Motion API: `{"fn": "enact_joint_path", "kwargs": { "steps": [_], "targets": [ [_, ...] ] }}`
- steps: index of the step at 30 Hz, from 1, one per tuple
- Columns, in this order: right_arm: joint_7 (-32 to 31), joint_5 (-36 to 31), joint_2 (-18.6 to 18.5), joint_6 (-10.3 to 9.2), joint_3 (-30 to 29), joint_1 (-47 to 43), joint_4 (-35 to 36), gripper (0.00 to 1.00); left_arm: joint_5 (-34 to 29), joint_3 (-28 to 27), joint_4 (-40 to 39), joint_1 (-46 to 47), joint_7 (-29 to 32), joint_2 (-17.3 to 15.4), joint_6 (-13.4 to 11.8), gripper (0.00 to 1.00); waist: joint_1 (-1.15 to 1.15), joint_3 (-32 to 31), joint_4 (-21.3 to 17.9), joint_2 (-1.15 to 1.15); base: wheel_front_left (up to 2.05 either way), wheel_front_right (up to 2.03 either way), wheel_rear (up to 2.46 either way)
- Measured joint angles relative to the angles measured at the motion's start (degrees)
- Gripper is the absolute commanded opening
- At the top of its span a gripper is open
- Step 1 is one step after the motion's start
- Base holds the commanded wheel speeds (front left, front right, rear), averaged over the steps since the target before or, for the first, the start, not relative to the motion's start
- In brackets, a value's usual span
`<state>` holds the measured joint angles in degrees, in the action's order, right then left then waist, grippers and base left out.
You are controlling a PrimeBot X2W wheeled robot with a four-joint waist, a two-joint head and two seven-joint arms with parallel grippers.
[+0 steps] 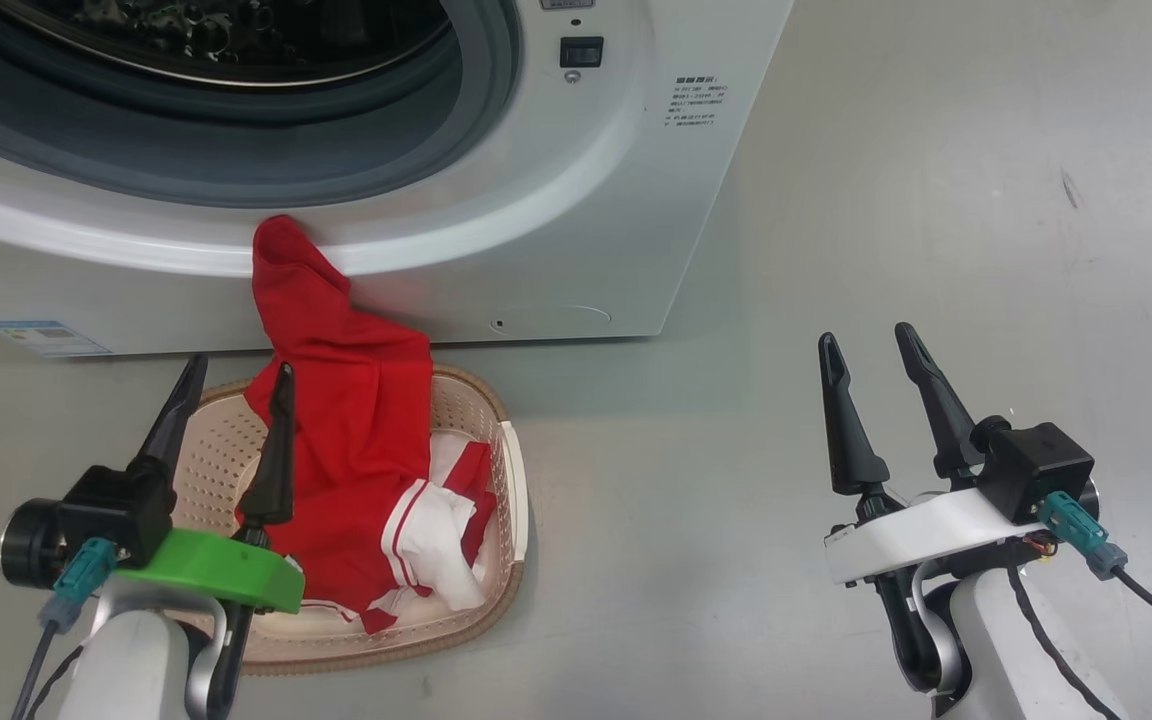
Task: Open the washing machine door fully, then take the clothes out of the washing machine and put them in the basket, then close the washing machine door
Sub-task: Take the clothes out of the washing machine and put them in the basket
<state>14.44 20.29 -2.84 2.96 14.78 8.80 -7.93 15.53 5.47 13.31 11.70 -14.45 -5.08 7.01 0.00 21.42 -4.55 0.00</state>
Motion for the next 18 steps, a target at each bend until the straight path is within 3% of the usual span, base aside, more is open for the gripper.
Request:
{"fn": "enact_joint_path", "kwargs": {
  "steps": [18],
  "targets": [
    [0.0, -0.12, 0.01, 0.48, 0.11, -0.19, -0.11, 1.0, -1.01, -0.88, -2.31, -1.87, 0.0, 0.38, 0.0, 1.0, 0.0, -0.04, -0.31, 0.0, 0.0, 0.0, 0.0]
  ]
}}
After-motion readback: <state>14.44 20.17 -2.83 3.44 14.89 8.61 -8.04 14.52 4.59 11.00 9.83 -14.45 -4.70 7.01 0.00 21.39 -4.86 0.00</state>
